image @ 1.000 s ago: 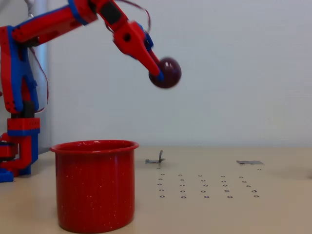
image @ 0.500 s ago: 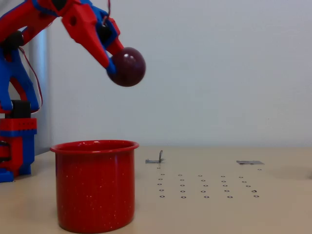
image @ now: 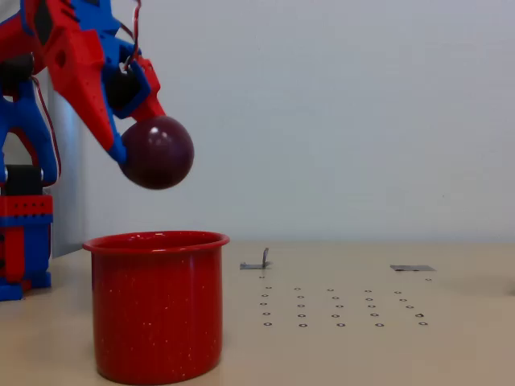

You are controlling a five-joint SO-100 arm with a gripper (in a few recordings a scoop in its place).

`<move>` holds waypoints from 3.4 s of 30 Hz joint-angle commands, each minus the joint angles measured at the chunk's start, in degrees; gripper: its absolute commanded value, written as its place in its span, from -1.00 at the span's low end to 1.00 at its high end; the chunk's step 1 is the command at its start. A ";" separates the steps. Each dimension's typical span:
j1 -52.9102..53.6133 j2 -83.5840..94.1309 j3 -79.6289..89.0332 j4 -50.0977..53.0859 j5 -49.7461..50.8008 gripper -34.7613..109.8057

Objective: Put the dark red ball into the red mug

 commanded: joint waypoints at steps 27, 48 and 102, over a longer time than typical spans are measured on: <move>2.37 2.99 21.36 -38.85 -0.26 -0.01; -22.24 38.94 34.72 -22.41 65.48 -0.55; -47.46 84.37 80.68 6.68 109.42 -0.55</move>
